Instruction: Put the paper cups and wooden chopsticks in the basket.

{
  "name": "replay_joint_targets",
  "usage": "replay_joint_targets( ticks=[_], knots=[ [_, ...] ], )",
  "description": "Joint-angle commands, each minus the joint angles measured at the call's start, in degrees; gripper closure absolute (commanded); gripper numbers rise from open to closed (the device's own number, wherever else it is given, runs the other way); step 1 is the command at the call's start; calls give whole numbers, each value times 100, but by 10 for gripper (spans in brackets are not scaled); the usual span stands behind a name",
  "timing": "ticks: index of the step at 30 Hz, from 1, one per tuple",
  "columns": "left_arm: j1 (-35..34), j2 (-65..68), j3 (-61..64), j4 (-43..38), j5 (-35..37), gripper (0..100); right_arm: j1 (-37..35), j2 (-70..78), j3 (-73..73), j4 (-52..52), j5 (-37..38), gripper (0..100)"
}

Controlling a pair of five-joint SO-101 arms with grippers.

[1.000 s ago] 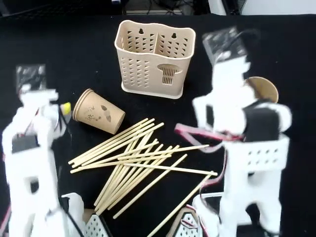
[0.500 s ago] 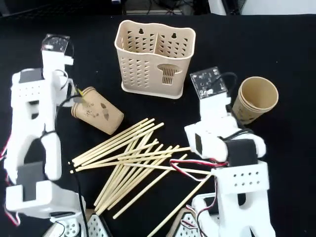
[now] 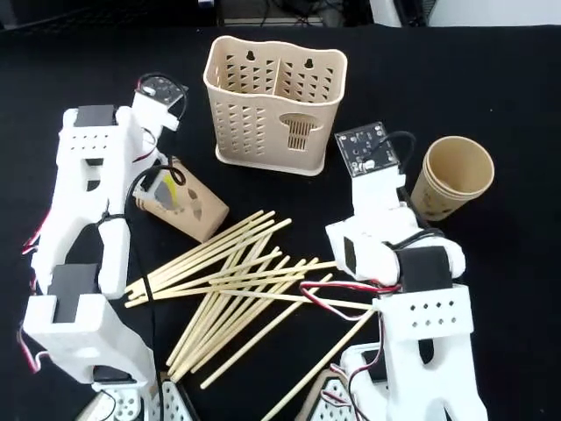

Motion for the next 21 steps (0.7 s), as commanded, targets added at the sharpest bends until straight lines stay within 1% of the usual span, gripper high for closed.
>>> replay_joint_targets(
  ticks=[1,8,12,21],
  knots=[
    [207,9,-22,149,-44,754,-97,-110,-13,-79,35,840],
    [453,9,-66,668,-44,755,-97,-110,-13,-97,9,840],
    [558,9,-48,721,-44,755,-97,-110,-13,-88,26,840],
    [462,9,-31,712,9,761,-97,-110,-13,-105,9,840]
  ],
)
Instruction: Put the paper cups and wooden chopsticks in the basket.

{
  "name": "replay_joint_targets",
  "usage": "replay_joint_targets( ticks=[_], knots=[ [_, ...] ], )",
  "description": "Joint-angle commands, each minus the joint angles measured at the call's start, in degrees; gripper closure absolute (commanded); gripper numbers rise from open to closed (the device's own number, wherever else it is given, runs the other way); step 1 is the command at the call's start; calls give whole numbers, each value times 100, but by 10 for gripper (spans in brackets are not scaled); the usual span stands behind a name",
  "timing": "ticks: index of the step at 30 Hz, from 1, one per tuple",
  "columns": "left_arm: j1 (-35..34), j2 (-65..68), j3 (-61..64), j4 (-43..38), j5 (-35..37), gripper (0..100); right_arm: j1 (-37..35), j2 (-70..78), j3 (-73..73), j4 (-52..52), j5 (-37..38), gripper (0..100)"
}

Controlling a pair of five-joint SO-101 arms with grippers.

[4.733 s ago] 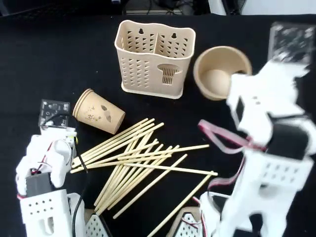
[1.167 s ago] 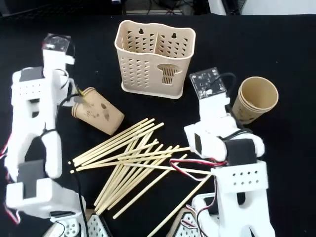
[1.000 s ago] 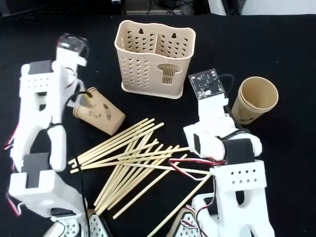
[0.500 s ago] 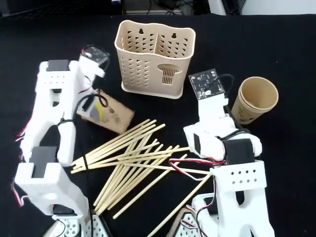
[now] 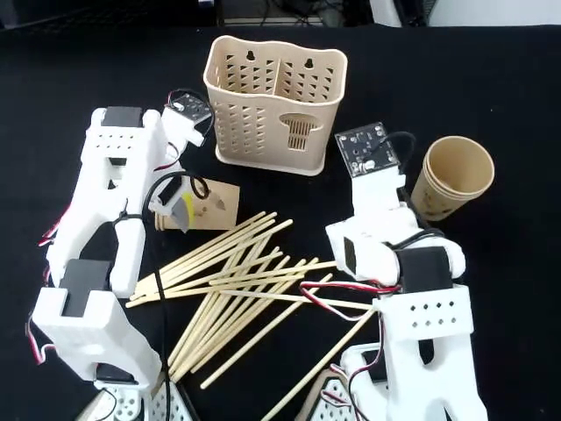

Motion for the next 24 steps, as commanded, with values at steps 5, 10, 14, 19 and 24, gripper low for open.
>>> replay_joint_targets(
  ticks=[5,10,14,19,24],
  knots=[
    [84,-79,-277,642,53,917,-105,-110,-22,-123,9,840],
    [136,-79,-330,941,62,963,-123,-110,-22,-132,0,840],
    [136,-88,-365,1116,70,970,-105,-110,-22,-167,0,840],
    [57,-440,-312,1152,70,969,-105,-110,-22,-167,0,840],
    [-207,-1160,-374,1125,44,955,-105,-110,-22,-149,9,840]
  ],
)
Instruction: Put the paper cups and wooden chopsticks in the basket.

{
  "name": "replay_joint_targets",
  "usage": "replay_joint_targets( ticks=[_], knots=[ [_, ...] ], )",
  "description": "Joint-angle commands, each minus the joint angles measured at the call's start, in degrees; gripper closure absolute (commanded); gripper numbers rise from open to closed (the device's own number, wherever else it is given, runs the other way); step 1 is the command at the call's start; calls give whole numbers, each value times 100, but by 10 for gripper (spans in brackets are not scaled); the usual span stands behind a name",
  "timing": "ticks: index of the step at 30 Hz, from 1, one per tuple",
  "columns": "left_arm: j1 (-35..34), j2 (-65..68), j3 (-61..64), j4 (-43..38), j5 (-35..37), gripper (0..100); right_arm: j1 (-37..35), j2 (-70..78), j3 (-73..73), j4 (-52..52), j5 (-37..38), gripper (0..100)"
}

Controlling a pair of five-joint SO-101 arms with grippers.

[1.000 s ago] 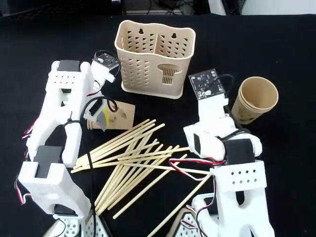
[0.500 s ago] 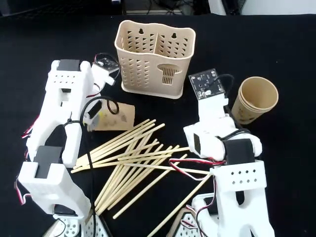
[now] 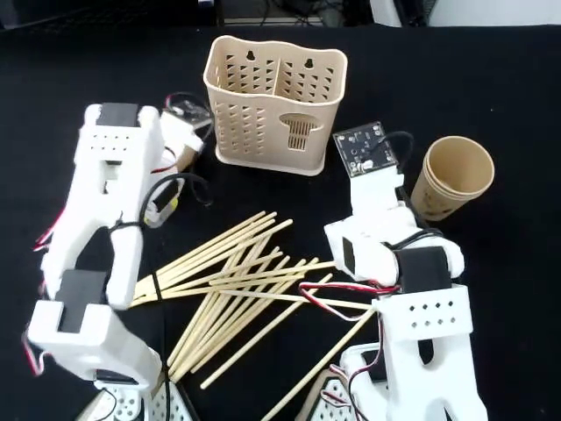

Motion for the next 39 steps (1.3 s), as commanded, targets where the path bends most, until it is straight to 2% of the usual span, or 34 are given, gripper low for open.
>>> replay_joint_targets(
  ticks=[1,4,6,10,15,19,26,34,39],
  knots=[
    [-295,-738,-251,62,35,934,-70,-110,-22,-97,35,840],
    [-655,-1257,-251,9,44,852,-70,-110,-22,-114,44,840],
    [-989,-1495,-136,-343,70,814,-79,-110,-31,-114,44,840],
    [-1516,-1565,479,-1618,1046,804,-79,-110,-31,-114,44,840],
    [-1402,-1565,1657,-3191,1960,802,-79,-110,-22,-114,44,840],
    [-1349,-1565,2264,-4229,2488,744,-79,-110,-13,-105,44,840],
    [-1095,-1565,2316,-4484,2927,751,-79,-136,286,-290,53,840],
    [-1103,-1556,3055,-6101,3191,751,-79,-136,690,-554,193,840],
    [-1095,-1512,3248,-6470,3200,751,-53,-145,664,-563,290,840]
  ],
)
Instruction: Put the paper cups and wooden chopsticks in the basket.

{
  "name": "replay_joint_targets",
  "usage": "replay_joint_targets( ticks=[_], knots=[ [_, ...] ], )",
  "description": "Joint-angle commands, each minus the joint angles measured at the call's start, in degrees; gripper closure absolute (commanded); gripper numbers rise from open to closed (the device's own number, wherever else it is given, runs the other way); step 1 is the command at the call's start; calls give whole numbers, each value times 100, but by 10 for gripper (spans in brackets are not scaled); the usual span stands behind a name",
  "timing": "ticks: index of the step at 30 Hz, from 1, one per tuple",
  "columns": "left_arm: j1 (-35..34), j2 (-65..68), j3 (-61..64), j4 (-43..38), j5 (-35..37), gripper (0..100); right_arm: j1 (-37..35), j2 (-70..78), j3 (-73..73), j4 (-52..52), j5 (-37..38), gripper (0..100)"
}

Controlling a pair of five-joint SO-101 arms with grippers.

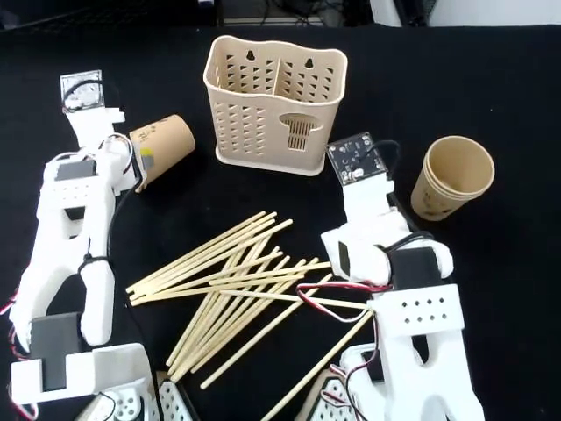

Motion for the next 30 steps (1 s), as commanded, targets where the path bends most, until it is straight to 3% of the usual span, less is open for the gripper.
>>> replay_joint_targets(
  ticks=[1,11,21,28,30],
  knots=[
    [66,-97,-57,-273,62,751,-62,-101,-48,-105,53,840],
    [180,1248,-620,-466,413,751,-53,-101,-31,-105,53,840],
    [154,1363,-919,-475,396,752,-53,-101,-22,-114,53,840],
    [215,1319,-875,-457,378,934,-53,-101,-22,-114,53,840],
    [215,1319,-848,-369,369,943,-53,-101,-13,-114,53,840]
  ],
)
